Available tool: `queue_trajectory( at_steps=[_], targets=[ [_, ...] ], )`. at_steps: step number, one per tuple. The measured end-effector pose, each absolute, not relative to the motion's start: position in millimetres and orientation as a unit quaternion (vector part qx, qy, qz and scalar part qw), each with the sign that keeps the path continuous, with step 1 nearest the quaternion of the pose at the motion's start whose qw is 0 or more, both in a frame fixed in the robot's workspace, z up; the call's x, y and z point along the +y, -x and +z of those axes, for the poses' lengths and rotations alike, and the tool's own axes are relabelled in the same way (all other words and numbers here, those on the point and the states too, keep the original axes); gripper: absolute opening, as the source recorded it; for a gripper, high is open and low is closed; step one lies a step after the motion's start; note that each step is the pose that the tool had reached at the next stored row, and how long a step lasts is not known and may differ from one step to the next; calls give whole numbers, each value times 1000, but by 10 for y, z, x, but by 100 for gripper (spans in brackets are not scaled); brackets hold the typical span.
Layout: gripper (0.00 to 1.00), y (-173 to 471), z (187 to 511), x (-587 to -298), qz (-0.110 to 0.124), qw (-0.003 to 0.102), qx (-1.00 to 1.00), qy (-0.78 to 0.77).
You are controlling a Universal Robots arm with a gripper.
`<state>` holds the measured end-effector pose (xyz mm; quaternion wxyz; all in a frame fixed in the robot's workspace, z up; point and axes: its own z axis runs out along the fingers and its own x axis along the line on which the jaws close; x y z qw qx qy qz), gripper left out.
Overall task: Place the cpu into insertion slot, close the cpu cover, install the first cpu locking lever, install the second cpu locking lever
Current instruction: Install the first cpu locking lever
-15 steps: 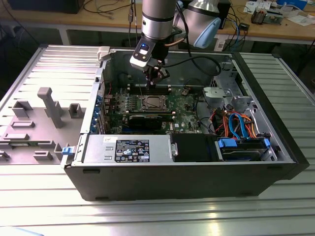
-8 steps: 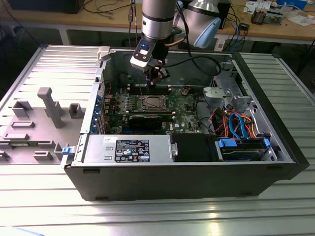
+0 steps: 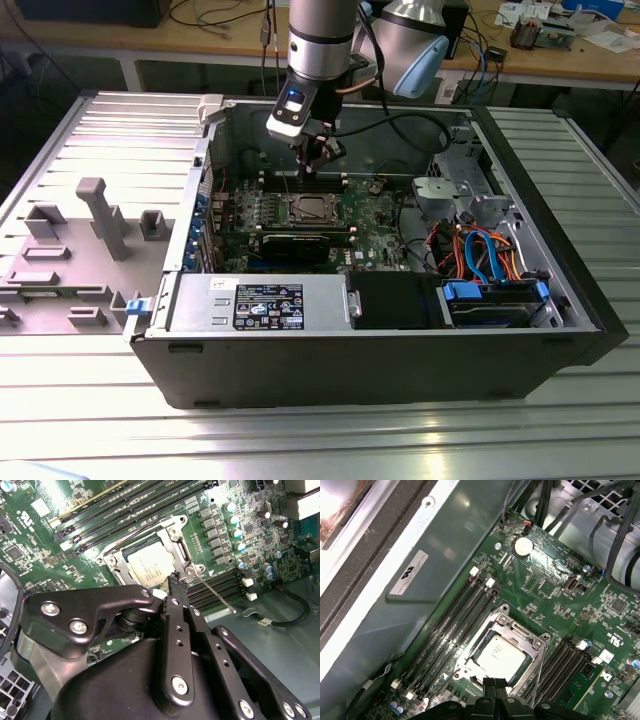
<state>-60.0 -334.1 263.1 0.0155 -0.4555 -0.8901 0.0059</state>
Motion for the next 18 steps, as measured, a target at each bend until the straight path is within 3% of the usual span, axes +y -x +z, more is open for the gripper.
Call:
queue_trajectory(
  at_steps=[18],
  targets=[
    [11,600,2631,-3341,7,15,-909,416]
  ],
)
